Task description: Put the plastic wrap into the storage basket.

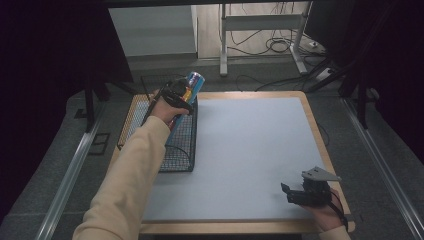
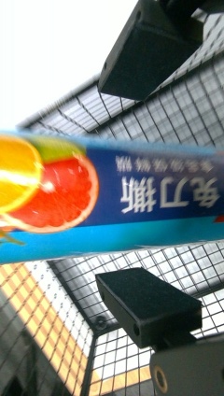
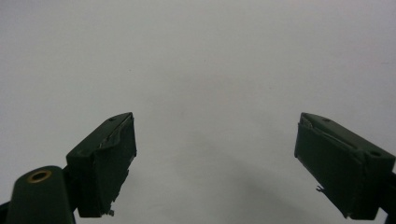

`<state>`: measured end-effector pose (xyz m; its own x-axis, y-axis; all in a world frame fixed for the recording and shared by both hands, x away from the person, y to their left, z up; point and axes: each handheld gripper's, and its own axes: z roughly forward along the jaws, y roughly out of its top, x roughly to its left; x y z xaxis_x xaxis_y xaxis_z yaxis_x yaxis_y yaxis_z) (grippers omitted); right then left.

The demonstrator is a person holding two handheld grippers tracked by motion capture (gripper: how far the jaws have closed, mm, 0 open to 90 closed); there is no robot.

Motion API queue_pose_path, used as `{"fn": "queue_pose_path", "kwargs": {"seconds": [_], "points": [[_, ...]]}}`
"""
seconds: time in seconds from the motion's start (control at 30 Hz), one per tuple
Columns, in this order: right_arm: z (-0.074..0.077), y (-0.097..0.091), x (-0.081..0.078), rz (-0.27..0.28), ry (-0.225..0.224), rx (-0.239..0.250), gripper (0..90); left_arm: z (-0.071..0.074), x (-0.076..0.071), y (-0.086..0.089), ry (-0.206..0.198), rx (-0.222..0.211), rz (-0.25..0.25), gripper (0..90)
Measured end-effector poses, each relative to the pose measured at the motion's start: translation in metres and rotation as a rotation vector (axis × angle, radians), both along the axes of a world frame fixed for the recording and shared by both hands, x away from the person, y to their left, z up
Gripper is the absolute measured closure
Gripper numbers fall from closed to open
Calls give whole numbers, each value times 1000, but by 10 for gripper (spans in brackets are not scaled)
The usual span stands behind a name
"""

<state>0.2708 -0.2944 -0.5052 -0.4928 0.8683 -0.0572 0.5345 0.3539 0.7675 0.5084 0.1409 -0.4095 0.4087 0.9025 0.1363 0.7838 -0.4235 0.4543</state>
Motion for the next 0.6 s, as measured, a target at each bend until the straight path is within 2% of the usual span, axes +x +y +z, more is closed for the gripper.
{"fn": "queue_pose_path", "kwargs": {"seconds": [0.17,0.2,0.33,0.47,0.6], "points": [[0,0,0,-2,-2,-2,132,20,-21,-7,-56,-71,-48,94],[0,0,0,-2,-2,-2,132,24,-26,-9,-68,-71,-62,101],[1,1,0,-3,-4,-4,132,35,-44,-21,-76,-120,-129,111],[1,1,-1,-3,-7,-4,132,44,-64,-29,-87,-194,-188,127],[1,2,-1,-2,-4,-5,132,47,-85,-40,-105,-224,-246,135]]}}
